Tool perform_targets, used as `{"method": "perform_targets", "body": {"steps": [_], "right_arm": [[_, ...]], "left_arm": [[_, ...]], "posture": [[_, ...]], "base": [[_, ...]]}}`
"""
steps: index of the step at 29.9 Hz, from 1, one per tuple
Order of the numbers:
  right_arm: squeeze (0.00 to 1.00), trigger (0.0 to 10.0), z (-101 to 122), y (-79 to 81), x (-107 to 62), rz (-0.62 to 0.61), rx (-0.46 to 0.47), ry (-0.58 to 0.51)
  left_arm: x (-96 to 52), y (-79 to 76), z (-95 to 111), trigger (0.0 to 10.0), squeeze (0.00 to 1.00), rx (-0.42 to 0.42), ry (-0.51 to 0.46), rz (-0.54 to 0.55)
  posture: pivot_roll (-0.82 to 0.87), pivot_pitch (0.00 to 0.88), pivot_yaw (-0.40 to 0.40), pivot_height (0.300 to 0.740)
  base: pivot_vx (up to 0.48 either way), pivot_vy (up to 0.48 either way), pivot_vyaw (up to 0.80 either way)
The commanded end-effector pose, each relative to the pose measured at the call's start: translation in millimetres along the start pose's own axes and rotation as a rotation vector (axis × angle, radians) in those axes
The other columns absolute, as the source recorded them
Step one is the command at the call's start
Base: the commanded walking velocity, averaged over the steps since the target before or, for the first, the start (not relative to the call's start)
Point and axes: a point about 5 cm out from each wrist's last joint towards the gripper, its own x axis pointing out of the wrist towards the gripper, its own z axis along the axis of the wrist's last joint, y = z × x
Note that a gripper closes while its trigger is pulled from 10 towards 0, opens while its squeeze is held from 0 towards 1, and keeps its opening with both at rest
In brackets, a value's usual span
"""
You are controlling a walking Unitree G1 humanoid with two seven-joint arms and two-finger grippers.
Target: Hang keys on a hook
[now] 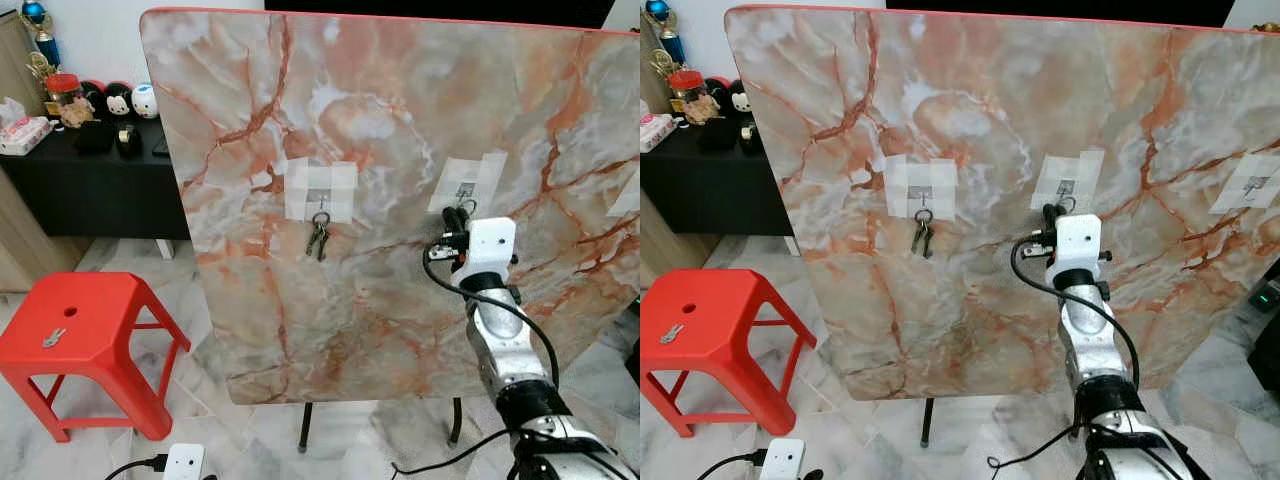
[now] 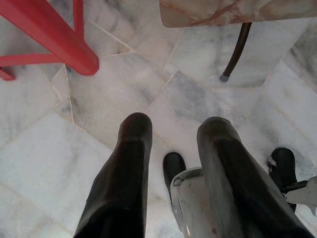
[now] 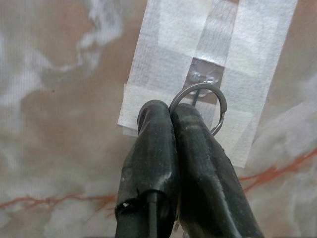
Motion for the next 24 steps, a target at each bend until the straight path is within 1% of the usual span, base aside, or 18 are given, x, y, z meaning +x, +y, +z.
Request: {"method": "perform_targets", "body": {"steps": [1, 24], "right_arm": [[0.00, 10.0, 3.6, -3.8, 4.1, -0.004, -0.011, 0.003], [0.00, 10.0, 3.6, -4.7, 10.2, 0.025, -0.036, 0.050]], "left_arm": [[-1.6, -1.5, -5.3, 10.0, 0.00, 0.001, 0.020, 0.002], [-2.4, 0.4, -7.3, 10.0, 0.00, -0.004, 0.025, 0.008]], "posture": [[0.00, 0.000, -0.072, 0.740], [0.00, 0.000, -0.072, 0.740]], "base": [[0.000, 0.000, 0.00], [0.000, 0.000, 0.00]]}}
